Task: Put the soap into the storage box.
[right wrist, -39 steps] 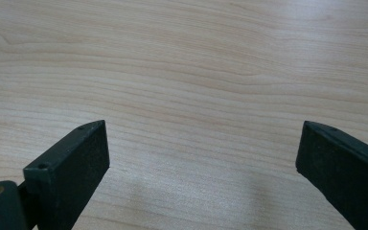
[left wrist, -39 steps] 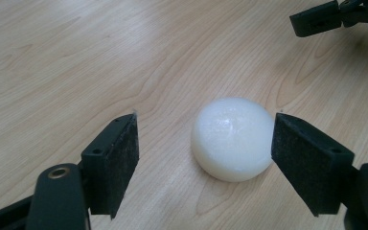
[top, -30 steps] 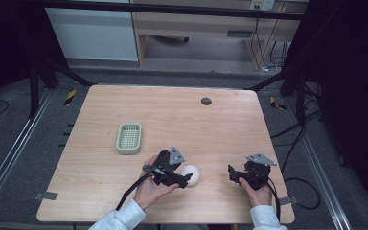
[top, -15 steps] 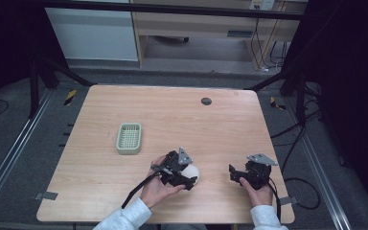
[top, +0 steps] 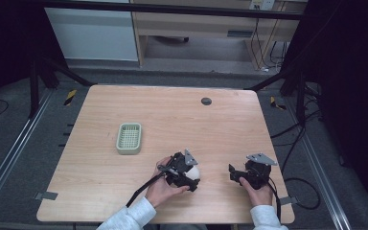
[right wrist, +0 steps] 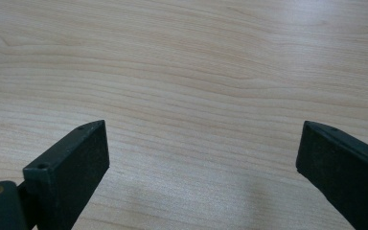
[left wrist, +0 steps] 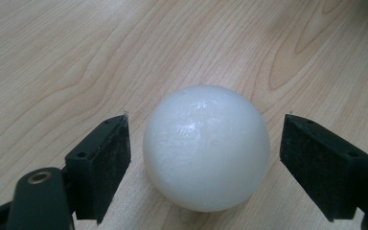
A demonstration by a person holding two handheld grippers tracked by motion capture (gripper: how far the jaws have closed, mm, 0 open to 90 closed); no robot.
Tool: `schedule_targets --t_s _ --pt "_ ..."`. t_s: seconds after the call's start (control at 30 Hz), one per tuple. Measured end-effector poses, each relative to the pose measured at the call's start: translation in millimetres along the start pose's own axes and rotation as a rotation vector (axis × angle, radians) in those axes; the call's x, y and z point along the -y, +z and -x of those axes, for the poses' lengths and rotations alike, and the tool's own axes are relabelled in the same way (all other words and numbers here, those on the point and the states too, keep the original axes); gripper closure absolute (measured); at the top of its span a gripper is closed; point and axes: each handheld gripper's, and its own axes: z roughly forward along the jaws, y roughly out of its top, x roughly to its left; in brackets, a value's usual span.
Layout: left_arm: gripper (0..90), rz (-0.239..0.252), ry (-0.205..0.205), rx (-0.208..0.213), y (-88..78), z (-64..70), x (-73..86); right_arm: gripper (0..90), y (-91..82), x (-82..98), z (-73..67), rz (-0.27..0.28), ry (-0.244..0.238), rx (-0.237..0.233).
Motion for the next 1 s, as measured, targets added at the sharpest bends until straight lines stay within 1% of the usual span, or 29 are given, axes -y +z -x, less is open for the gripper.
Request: schedule_targets --t_s 0.07,0.1,0.17,0.27,0.33,0.37,0.4,0.43,0.47,0.53,0.67,1.0 --pt "17.9 -0.001 -0.004 -0.002 1.4 0.5 0.1 4.5 0.2 0.0 0.2 -0.001 -0.004 0.002" --pt "18.0 -0.013 0.007 -0.003 1.7 -0.3 0.0 4.5 0.4 0.0 -0.1 -0.002 -0.005 0.002" --pt "18.4 -0.020 -0.001 0.003 5.4 -0.9 0.0 4.5 0.4 0.2 -0.5 -0.006 -0.008 0.001" --pt "18.8 -0.030 0.003 0.002 7.9 -1.8 -0.1 4.6 0.2 0.2 -0.7 -0.006 -0.006 -0.002" --pt "19.1 -0.039 0.002 0.006 10.3 -2.2 -0.1 4.6 0.1 0.2 -0.7 -0.006 -0.008 -0.001" --pt "19.1 -0.053 0.006 0.007 12.1 -2.7 -0.3 4.6 0.2 0.2 -0.7 -0.005 -0.008 0.000" --pt "19.2 -0.053 0.006 0.007 12.1 -2.7 -0.3 4.6 0.2 0.2 -0.7 -0.005 -0.008 0.000" --pt "19.2 -0.048 -0.003 0.011 13.4 -2.3 -0.2 4.5 0.2 0.2 -0.8 -0.005 -0.004 -0.001" --pt "19.6 -0.061 0.004 0.014 14.4 -3.2 -0.3 4.5 0.3 0.3 -1.1 -0.008 -0.007 -0.001" --pt "20.3 -0.067 0.003 0.019 15.4 -3.5 -0.2 4.5 0.3 0.3 -1.1 -0.006 -0.008 -0.002" --pt "21.7 -0.073 0.003 0.021 16.8 -3.2 -0.1 4.9 0.6 0.5 -1.1 -0.009 -0.010 -0.002" --pt "22.1 -0.078 0.003 0.019 17.3 -3.3 -0.6 4.9 1.1 0.4 -1.1 -0.011 -0.006 0.001"
